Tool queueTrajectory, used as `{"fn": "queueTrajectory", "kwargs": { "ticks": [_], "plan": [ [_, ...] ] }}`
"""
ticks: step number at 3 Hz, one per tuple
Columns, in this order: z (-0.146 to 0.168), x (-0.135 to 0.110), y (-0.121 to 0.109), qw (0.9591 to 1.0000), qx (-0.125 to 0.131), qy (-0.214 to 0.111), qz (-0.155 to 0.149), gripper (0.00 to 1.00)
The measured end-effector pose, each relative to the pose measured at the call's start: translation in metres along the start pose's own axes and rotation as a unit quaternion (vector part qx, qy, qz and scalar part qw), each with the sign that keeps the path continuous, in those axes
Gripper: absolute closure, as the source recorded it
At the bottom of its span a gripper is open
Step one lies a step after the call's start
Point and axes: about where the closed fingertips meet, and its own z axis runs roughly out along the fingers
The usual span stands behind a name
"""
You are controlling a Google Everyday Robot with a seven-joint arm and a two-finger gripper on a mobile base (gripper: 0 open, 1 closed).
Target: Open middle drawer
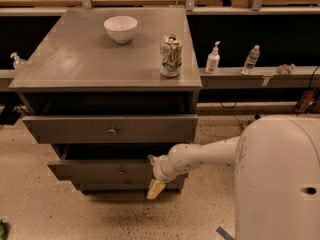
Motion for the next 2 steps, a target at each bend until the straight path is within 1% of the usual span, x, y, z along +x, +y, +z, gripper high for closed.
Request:
{"fn": "queueTrajectory", "kwargs": {
  "ticks": [1,2],
  "plan": [
    [0.0,0.0,0.0,1.0,0.0,0.0,0.0,0.0],
    [0.0001,0.0,0.0001,1.0,0.0,0.0,0.0,0.0]
  ]
}}
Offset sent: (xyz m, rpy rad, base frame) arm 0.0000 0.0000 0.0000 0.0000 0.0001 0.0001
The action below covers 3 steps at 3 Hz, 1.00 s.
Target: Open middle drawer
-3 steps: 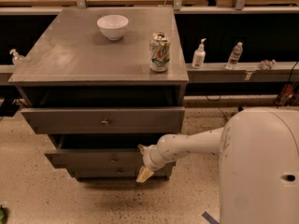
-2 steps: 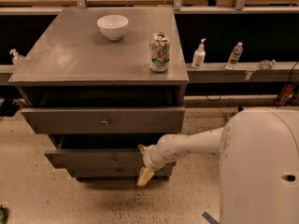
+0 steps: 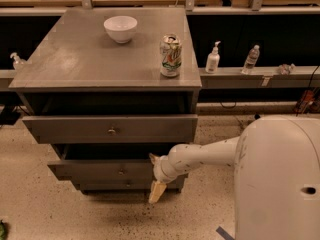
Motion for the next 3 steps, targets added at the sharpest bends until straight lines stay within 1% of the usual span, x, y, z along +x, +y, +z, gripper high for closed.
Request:
{"fn": "queueTrajectory", "kwargs": {
  "ticks": [2,3],
  "plan": [
    [-0.004,-0.001,-0.014,0.9984,0.008,0.047,-0.03,0.0],
    [-0.002,0.001,-0.019,0.9974,0.009,0.058,-0.041,0.1]
  ]
}}
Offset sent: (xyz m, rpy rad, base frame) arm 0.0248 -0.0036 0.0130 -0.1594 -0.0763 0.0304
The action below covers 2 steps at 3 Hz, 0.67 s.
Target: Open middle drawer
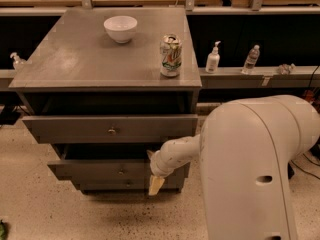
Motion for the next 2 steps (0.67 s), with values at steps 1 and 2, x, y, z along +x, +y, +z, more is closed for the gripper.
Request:
{"fn": "queueTrajectory", "kwargs": {
  "ticks": [1,2],
  "plan": [
    [0.0093,0.0034,0.0021,0.9999,-0.011,-0.004,-0.003,0.32],
    [0.015,0.004,0.0041,0.9997,-0.022,-0.014,-0.002,0.35]
  ]
}}
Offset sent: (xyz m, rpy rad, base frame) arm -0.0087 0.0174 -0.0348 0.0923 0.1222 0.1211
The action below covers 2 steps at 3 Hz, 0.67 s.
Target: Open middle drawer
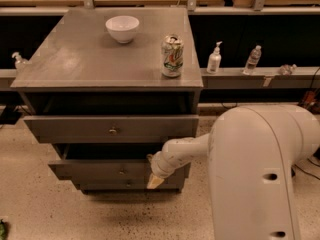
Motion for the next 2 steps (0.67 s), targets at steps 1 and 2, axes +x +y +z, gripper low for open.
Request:
{"fn": "queueTrajectory", "kwargs": {
  "ticks": [1,2],
  "plan": [
    [-0.001,-0.001,0.0,1.0,0.0,0.0,0.0,0.34],
    [-0.006,-0.014,0.023,0.9994,-0.024,-0.022,-0.009,0.34]
  ]
}}
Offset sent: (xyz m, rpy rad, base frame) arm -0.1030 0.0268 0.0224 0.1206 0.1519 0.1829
